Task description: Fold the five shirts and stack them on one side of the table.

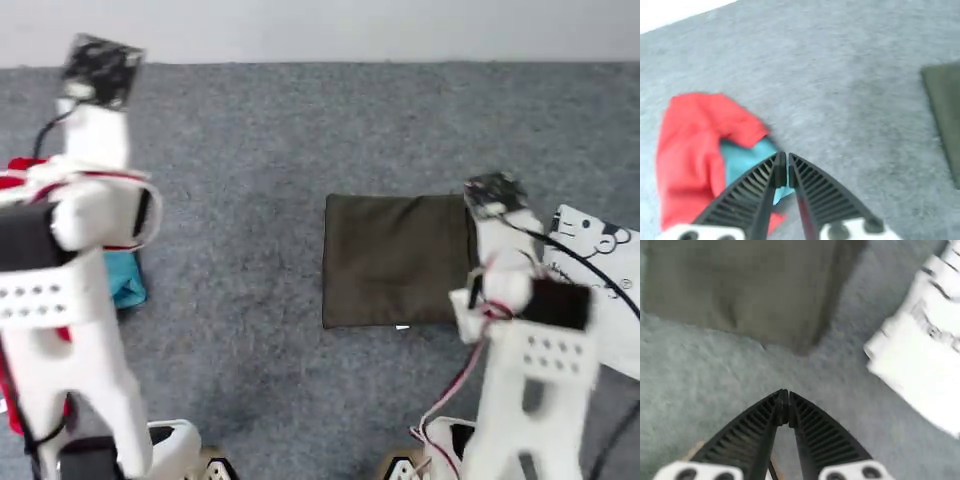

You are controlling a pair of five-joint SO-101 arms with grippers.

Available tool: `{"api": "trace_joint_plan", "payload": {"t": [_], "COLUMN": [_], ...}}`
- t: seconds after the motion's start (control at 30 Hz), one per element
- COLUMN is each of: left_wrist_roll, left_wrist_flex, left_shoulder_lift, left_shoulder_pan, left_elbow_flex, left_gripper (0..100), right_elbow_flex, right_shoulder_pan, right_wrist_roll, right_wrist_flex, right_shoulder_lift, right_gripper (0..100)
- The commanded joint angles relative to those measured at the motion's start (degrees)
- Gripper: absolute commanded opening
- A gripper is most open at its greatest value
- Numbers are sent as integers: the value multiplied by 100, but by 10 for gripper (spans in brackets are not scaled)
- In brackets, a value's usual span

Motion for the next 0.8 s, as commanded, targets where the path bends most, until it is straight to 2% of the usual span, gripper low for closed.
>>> {"api": "trace_joint_plan", "payload": {"t": [0.0,0.17,0.33,0.47,0.57,0.7,0.77], "left_wrist_roll": [-79,-79,-79,-79,-79,-79,-79], "left_wrist_flex": [105,105,105,105,105,105,105], "left_shoulder_lift": [-396,-589,-607,-615,-615,-607,-598], "left_shoulder_pan": [-440,-844,-1222,-1503,-1670,-1785,-1846], "left_elbow_flex": [136,233,242,242,242,242,242], "left_gripper": [16,16,15,15,15,15,15], "right_elbow_flex": [18,18,-18,-316,-1073,-2435,-3033], "right_shoulder_pan": [-514,-215,576,910,936,523,268], "right_wrist_roll": [-237,-158,642,914,888,853,475], "right_wrist_flex": [-716,-1402,-2149,-2633,-2114,-1165,-848], "right_shoulder_lift": [752,2185,3538,4277,4338,4330,4426], "right_gripper": [13,11,11,11,10,15,17]}}
